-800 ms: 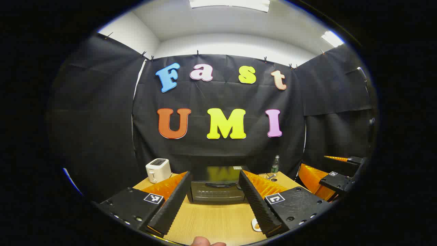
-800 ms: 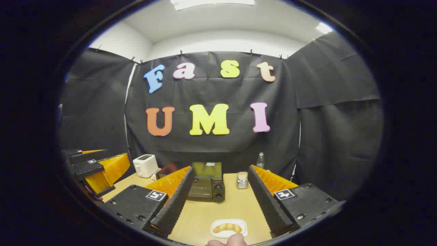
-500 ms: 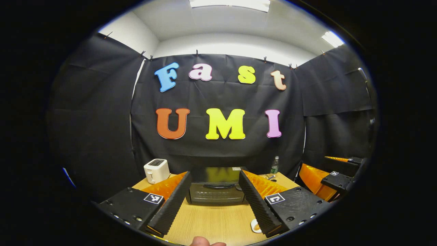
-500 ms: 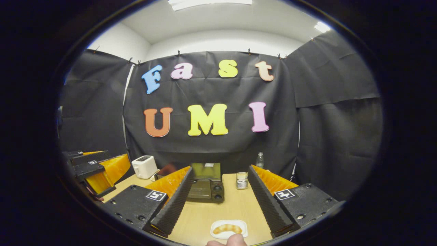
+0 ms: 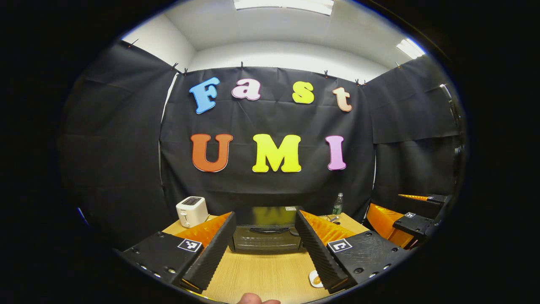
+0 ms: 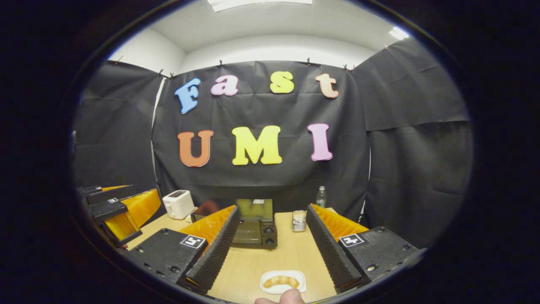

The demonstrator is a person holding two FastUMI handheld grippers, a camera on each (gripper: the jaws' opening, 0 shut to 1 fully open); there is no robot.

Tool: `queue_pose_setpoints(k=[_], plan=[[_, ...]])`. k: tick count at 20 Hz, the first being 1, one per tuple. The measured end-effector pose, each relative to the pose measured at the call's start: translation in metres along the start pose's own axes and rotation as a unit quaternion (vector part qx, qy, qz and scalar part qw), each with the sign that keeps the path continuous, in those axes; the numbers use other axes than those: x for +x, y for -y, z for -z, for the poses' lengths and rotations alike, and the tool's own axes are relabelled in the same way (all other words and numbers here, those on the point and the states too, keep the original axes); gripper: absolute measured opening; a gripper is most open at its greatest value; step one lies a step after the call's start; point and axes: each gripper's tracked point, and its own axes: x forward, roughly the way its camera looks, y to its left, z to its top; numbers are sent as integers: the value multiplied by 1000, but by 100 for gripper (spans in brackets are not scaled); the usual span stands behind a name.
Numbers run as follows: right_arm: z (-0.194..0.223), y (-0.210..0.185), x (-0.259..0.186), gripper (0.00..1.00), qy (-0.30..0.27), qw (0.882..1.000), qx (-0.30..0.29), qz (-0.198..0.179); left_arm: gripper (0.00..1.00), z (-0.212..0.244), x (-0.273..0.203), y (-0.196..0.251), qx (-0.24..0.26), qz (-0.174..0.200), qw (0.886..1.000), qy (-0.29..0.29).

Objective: Open the electric oven with the left hand, put the food in, and close the electric oven.

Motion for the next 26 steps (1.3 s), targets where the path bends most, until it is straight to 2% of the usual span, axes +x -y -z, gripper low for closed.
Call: queue_pose_setpoints(k=[8, 16, 18, 22, 26], plan=[[0, 1, -1, 96, 2, 1000, 2, -8, 93, -9, -5, -12, -4, -25, 1000, 18], [4, 36, 4, 96, -2, 1000, -1, 14, 92, 5, 14, 3, -5, -6, 1000, -1], [2, 51, 8, 97, -4, 1000, -1, 27, 93, 15, 27, 13, -6, 12, 1000, -13], [4, 86, 15, 96, -8, 998, -9, 58, 93, 35, 65, 13, 4, 19, 999, -37], [10, 120, 23, 97, -21, 996, -10, 90, 93, 68, 120, 21, -1, 41, 996, -83]])
